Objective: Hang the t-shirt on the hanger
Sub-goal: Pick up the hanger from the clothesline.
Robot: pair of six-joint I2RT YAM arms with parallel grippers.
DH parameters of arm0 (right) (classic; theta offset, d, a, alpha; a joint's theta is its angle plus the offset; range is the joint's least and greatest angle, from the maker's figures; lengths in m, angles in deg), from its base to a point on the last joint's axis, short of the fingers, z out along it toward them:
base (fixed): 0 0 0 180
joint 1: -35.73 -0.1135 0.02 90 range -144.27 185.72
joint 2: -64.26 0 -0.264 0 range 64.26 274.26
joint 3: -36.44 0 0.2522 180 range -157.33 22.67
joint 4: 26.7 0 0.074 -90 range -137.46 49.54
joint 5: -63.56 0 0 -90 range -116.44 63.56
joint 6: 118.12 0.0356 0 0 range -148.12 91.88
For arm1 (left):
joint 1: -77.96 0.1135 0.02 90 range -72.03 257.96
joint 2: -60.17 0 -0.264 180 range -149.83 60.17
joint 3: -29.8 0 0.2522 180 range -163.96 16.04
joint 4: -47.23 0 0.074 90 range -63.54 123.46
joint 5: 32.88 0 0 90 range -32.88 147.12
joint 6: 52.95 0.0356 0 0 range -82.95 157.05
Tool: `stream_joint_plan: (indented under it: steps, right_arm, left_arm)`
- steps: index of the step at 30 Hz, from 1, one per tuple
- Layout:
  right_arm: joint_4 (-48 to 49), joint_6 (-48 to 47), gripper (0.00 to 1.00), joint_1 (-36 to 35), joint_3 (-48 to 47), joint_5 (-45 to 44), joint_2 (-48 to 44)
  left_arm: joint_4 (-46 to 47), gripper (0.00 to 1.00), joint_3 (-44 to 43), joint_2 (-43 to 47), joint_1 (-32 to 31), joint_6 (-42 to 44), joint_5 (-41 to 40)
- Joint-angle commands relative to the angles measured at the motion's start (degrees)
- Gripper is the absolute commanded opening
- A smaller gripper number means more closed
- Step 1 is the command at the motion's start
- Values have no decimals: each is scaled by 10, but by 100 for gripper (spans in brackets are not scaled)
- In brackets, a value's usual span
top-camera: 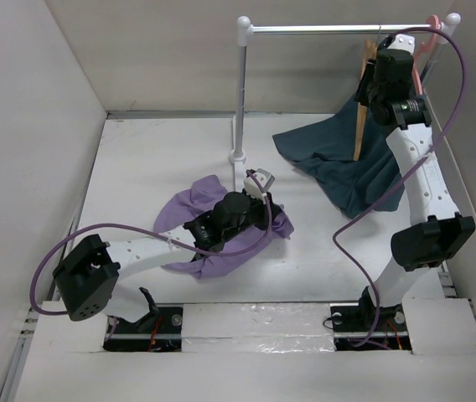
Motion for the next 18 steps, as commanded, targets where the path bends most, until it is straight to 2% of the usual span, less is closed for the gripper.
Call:
stream_joint_plan:
  steps: [1,2,3,5,6,7,11,12,18]
  right_arm:
    - [11,-10,40,10,-30,-2,7]
    - [14,-11,37,10,-29,1,7]
    - [15,-10,26,10,-27,1,8]
    - [16,-9,15,10,-26,-2,7]
    - [20,-10,6,10,-23,-4,5]
    - [34,-11,4,10,-19,-6,-5]
    - [51,-19,3,10,-6,-7,-15]
    - [51,-20,0,10,-6,-5,-14]
    - [65,-25,0,16,12,18,-26]
  left_arm:
    - [40,0,2,25,0,-9,11]
    - [37,0,1,25,0,-9,10]
    - [34,0,1,25,0,-9,7]
    - [34,0,1,27,0,-9,6]
    - [31,0,0,28,0,-9,6]
    - [28,0,-3,27,0,-6,4]
    - [25,0,-7,29,0,-7,0]
    - [26,0,-7,29,0,-8,2]
    - [21,0,-10,32,0,-9,-1]
